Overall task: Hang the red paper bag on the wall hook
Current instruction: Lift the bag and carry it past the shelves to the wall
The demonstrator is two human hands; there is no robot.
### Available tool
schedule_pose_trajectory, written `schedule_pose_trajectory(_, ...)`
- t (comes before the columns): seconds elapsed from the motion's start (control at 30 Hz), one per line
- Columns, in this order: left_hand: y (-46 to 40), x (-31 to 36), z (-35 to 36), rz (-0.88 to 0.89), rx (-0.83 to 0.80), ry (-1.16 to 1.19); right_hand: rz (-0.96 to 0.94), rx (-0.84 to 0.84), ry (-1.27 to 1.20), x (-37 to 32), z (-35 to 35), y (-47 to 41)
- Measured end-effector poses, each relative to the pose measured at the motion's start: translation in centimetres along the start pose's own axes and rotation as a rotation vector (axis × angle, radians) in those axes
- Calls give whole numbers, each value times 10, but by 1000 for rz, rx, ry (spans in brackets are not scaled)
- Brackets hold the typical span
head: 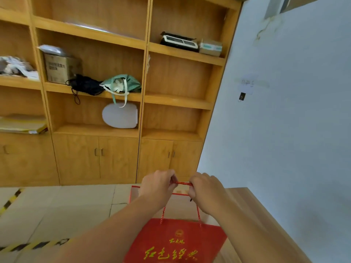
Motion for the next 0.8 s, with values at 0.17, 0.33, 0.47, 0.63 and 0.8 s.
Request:
schedule_pose_trajectory(0.17,-65,-61,-17,-37,55,31,39,22,-236,-17,23,-86)
schedule_pose_trajectory(0.33,-150,-119,-24,-73,97,54,89,-15,-511,-23,62,-182)
schedule_pose_trajectory(0.47,-223,-159,-25,-81,88,20,52,-2,-623,-17,96,-266)
schedule_pose_trajectory(0.63,-312,-206,-22,-105,50,-53,8,-15,-661,-2,122,-366)
schedule_pose_trajectory(0.8,-410,-239,-20,-87,90,-29,57,60,-659,21,132,-461)
Point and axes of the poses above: each hand's wrist, its own y-axis away from the middle knuckle, its own z-axis out of the palm, x = y × z, the point moved 2 cm from there along -y, towards the middle knuckle, and after that the axes turned 10 degrees about y, right-handed, at the moved point
